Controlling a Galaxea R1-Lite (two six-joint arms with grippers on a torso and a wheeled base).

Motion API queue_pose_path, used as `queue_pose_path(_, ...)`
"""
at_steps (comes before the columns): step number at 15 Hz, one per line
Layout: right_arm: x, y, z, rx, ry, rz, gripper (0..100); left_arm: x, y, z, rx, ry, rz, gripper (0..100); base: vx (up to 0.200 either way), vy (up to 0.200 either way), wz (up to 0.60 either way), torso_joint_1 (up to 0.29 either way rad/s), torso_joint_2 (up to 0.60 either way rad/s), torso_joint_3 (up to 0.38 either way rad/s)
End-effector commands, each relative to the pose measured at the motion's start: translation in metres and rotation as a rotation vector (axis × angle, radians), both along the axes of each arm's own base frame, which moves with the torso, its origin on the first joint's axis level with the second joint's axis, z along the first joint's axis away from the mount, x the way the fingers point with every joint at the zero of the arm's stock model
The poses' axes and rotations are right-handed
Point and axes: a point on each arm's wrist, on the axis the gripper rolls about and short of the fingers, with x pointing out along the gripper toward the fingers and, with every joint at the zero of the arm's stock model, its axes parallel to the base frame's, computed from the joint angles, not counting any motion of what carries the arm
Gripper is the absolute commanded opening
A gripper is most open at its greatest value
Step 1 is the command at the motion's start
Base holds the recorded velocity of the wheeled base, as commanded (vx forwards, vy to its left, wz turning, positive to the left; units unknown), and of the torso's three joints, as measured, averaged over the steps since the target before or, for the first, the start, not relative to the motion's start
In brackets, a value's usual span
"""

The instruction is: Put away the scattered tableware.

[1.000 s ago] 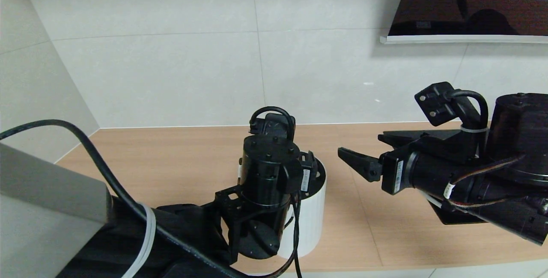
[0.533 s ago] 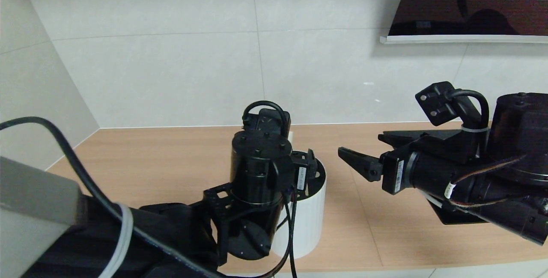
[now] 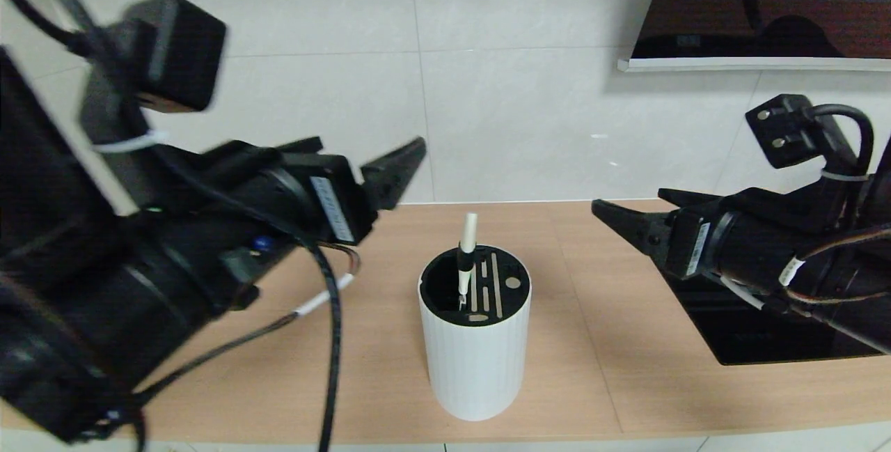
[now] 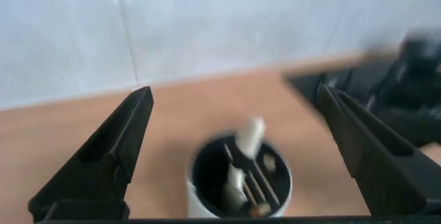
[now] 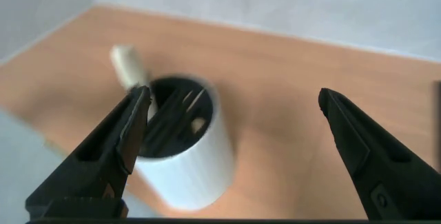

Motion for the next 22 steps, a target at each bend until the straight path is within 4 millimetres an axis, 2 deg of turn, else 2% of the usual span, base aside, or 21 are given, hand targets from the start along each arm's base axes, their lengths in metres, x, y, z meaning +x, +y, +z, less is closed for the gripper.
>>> queue_pose_path(1, -0.019, -0.033, 0.007, 0.031, -0.042, -0.075, 100, -0.041, 0.078, 0.019, -0.098, -0.129, 0.092, 100, 0.0, 0.0, 0.0, 0.0, 0.0, 0.0)
queue_pose_path(2, -0.031, -0.046, 0.003, 0.032, -0.046, -0.098, 100, -0.053, 0.092, 0.012, -0.098, -0.145, 0.097, 100, 0.0, 0.0, 0.0, 0.0, 0.0, 0.0)
queue_pose_path(4, -0.074, -0.075, -0.008, 0.054, -0.086, -0.128, 100, -0.085, 0.124, -0.005, -0.086, -0.166, 0.136, 100, 0.0, 0.0, 0.0, 0.0, 0.0, 0.0)
queue_pose_path(5, -0.084, -0.081, -0.01, 0.064, -0.1, -0.129, 100, -0.09, 0.128, -0.008, -0.081, -0.16, 0.148, 100, 0.0, 0.0, 0.0, 0.0, 0.0, 0.0)
queue_pose_path(6, -0.117, -0.102, -0.015, 0.094, -0.148, -0.157, 100, -0.115, 0.144, -0.028, -0.041, -0.103, 0.197, 100, 0.0, 0.0, 0.0, 0.0, 0.0, 0.0)
queue_pose_path(7, -0.136, -0.117, -0.02, 0.085, -0.164, -0.225, 100, -0.134, 0.154, -0.043, -0.011, -0.056, 0.229, 100, 0.0, 0.0, 0.0, 0.0, 0.0, 0.0)
queue_pose_path(9, -0.175, -0.138, -0.032, 0.068, -0.188, -0.354, 100, -0.17, 0.169, -0.063, 0.008, -0.028, 0.269, 100, 0.0, 0.0, 0.0, 0.0, 0.0, 0.0)
queue_pose_path(10, -0.182, -0.141, -0.034, 0.067, -0.192, -0.366, 100, -0.184, 0.172, -0.07, 0.004, -0.041, 0.287, 100, 0.0, 0.0, 0.0, 0.0, 0.0, 0.0)
queue_pose_path(11, -0.207, -0.148, -0.041, 0.05, -0.232, -0.418, 100, -0.192, 0.174, -0.074, 0.0, -0.055, 0.31, 100, 0.0, 0.0, 0.0, 0.0, 0.0, 0.0)
queue_pose_path(13, -0.233, -0.152, -0.054, 0.024, -0.276, -0.469, 100, -0.208, 0.175, -0.081, -0.013, -0.098, 0.374, 100, 0.0, 0.0, 0.0, 0.0, 0.0, 0.0)
queue_pose_path(16, -0.242, -0.151, -0.067, -0.009, -0.278, -0.545, 100, -0.22, 0.175, -0.092, 0.023, -0.157, 0.44, 100, 0.0, 0.0, 0.0, 0.0, 0.0, 0.0)
queue_pose_path(18, -0.246, -0.146, -0.068, -0.014, -0.306, -0.619, 100, -0.215, 0.172, -0.101, 0.049, -0.125, 0.531, 100, 0.0, 0.0, 0.0, 0.0, 0.0, 0.0)
queue_pose_path(19, -0.255, -0.143, -0.076, -0.021, -0.345, -0.614, 100, -0.213, 0.169, -0.11, 0.06, -0.113, 0.597, 100, 0.0, 0.0, 0.0, 0.0, 0.0, 0.0)
queue_pose_path(20, -0.254, -0.143, -0.081, -0.025, -0.334, -0.604, 100, -0.216, 0.167, -0.115, 0.068, -0.125, 0.616, 100, 0.0, 0.0, 0.0, 0.0, 0.0, 0.0)
queue_pose_path(22, -0.246, -0.144, -0.094, -0.025, -0.289, -0.673, 100, -0.209, 0.165, -0.145, 0.151, -0.08, 0.579, 100, 0.0, 0.0, 0.0, 0.0, 0.0, 0.0)
